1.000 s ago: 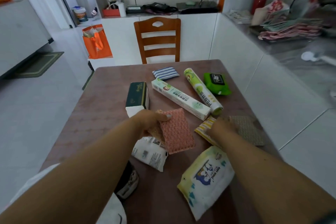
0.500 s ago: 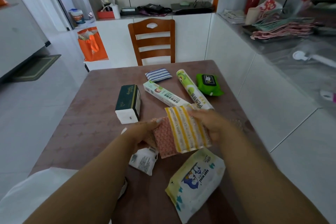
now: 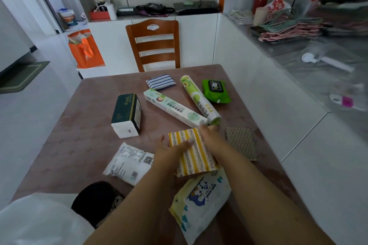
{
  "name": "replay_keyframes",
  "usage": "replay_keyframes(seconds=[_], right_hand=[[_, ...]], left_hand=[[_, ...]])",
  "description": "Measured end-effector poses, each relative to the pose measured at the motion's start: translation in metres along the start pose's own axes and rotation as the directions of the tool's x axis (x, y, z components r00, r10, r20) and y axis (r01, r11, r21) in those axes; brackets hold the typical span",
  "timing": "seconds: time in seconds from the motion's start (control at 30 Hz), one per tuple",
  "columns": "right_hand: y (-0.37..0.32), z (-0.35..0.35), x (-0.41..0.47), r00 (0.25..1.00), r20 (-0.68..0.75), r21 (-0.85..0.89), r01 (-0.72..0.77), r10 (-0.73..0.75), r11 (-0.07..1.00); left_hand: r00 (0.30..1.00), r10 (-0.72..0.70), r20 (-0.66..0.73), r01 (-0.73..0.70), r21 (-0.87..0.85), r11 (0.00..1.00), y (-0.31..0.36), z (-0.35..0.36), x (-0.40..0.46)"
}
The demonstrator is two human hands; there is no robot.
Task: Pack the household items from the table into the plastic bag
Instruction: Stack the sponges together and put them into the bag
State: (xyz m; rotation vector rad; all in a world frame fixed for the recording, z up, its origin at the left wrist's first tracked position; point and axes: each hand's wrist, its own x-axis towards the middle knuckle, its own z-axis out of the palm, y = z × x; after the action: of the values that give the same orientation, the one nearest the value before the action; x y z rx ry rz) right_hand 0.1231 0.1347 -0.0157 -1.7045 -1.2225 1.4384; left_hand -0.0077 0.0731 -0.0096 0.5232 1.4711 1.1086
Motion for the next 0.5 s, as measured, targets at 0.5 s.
replay_keyframes(seconds=[0.5], right_hand=[[0.015,-0.067,0.005,0.901,-0.432,-0.289,-0.174,0.034,0.942]], left_hand=[[1.0,0.024,0.004,-0.024,0.014,1.0,0.003,-0.03,0.002]])
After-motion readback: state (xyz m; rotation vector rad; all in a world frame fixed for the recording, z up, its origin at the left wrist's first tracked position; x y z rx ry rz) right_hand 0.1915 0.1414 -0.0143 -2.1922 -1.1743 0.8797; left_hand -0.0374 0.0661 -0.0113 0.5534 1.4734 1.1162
